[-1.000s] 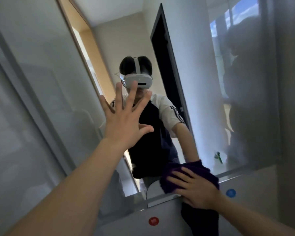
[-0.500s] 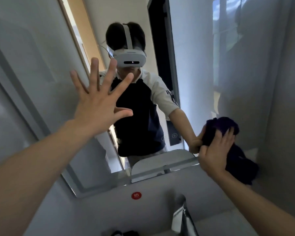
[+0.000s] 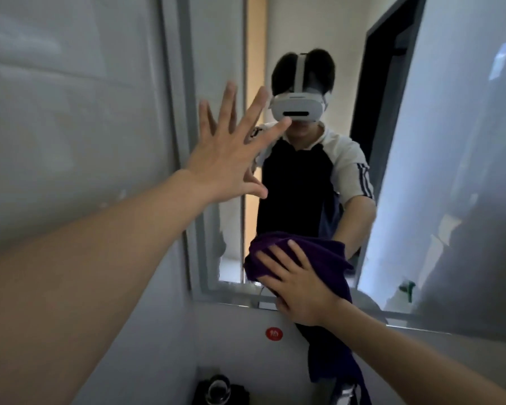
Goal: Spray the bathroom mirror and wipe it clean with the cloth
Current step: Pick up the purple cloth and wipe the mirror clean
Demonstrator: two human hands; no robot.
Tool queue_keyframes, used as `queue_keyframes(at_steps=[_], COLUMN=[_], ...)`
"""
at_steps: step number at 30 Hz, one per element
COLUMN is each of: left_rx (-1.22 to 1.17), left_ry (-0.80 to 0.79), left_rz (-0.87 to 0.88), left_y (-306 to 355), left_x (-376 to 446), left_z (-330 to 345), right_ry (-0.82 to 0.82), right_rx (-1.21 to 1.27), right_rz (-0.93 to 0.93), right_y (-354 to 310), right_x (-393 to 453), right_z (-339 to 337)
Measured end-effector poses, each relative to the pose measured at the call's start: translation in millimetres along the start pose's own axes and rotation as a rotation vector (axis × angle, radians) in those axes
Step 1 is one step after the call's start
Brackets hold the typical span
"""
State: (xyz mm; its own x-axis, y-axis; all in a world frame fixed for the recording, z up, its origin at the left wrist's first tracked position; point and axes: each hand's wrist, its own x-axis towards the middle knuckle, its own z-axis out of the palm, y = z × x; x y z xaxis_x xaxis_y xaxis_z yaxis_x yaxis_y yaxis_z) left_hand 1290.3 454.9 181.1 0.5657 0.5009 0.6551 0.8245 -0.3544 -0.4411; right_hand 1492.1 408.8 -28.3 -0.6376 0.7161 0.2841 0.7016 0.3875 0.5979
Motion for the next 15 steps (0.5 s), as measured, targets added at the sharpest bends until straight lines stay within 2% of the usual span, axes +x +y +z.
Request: queue_keyframes(at_steps=[3,7,11,15], left_rx=[-0.019,-0.017,-0.030,-0.019], left_ry=[-0.010,-0.007,-0.012,-0.010], left_rz=[-0.002,-0.013,-0.012,-0.017], left_y=[-0.5,-0.9,-0.3,1.3], left_x=[0.1,1.4,1.3,0.3], left_z=[2.9,2.5,-1.0,1.4], right_ry=[-0.084,-0.084,-0.050,-0.038], right_rx=[-0.112,-0.161,-0.134,-0.071], right_rz=[-0.177,-0.251,-0.221,-0.152], right_y=[-18.9,-24.7,2.2,43.3], right_x=[23.2,41.4,9.6,-69.6], right_z=[5.3,7.1,0.1,16.7])
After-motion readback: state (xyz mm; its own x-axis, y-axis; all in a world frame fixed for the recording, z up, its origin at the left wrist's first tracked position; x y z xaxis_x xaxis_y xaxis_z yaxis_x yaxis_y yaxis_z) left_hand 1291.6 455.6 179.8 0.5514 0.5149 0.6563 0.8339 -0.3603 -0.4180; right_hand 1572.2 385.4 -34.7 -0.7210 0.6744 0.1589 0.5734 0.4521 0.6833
